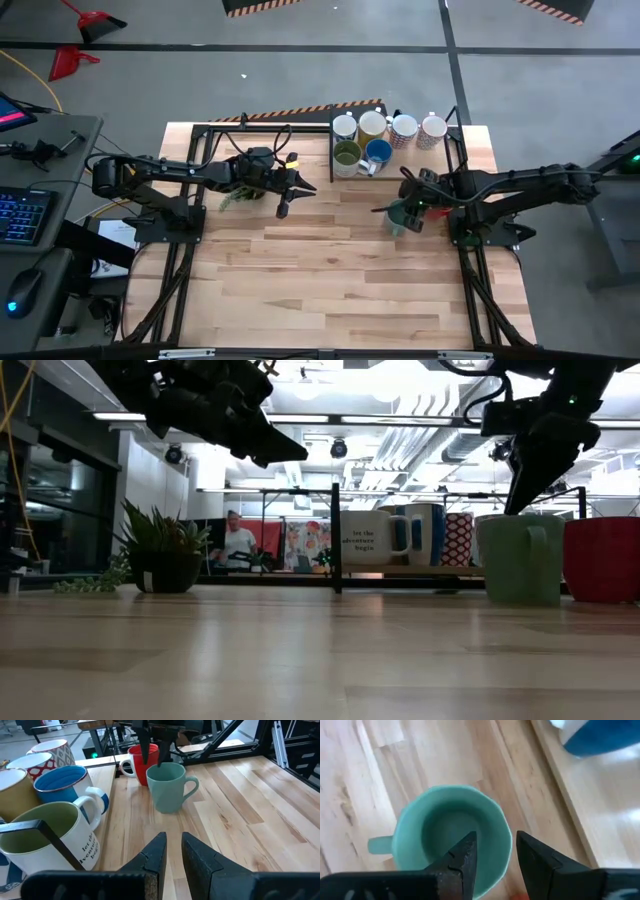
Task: Place coffee mugs
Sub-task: Put the green mug on the shelf, then put the red mug on the shelf
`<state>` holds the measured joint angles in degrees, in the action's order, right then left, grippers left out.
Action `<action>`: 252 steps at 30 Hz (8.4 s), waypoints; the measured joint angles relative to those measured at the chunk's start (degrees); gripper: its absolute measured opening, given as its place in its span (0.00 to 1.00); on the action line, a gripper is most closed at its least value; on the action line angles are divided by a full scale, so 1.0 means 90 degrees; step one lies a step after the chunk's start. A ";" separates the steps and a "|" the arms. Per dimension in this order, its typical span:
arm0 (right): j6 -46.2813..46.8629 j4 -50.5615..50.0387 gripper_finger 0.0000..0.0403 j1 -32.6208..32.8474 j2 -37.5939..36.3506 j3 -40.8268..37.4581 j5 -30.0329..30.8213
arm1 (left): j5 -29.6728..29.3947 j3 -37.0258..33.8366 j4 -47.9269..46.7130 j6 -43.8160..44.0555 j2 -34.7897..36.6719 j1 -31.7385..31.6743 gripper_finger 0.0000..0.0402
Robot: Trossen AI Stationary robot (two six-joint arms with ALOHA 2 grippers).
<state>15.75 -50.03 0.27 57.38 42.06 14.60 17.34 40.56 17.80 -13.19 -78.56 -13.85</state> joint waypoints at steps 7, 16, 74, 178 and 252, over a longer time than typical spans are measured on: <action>0.0578 -0.0087 0.29 -0.0002 0.0063 0.0000 0.0359 | 0.0000 0.0000 0.0000 -0.0049 0.0000 0.0000 0.13; 0.0865 -0.0107 0.29 0.0000 0.0733 0.0000 0.0492 | 0.0000 0.0000 -0.0005 -0.0058 0.0000 0.0000 0.13; 0.0763 -0.1345 0.00 -0.1851 0.1409 0.1073 0.1144 | 0.0603 0.0005 0.0200 -0.0871 -0.0221 0.0049 0.13; -0.1025 0.0854 0.08 -0.4782 0.1416 0.1069 -0.0416 | 0.0862 0.0000 -0.0097 -0.0886 0.0017 0.0383 0.13; 0.2848 -0.4027 0.32 -0.1516 0.0174 0.1528 -0.0576 | 0.0843 0.0000 -0.0001 -0.0709 0.0017 0.0376 0.13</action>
<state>41.38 -86.28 -13.37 58.94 55.82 9.41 24.93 40.56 17.79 -19.57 -78.41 -10.46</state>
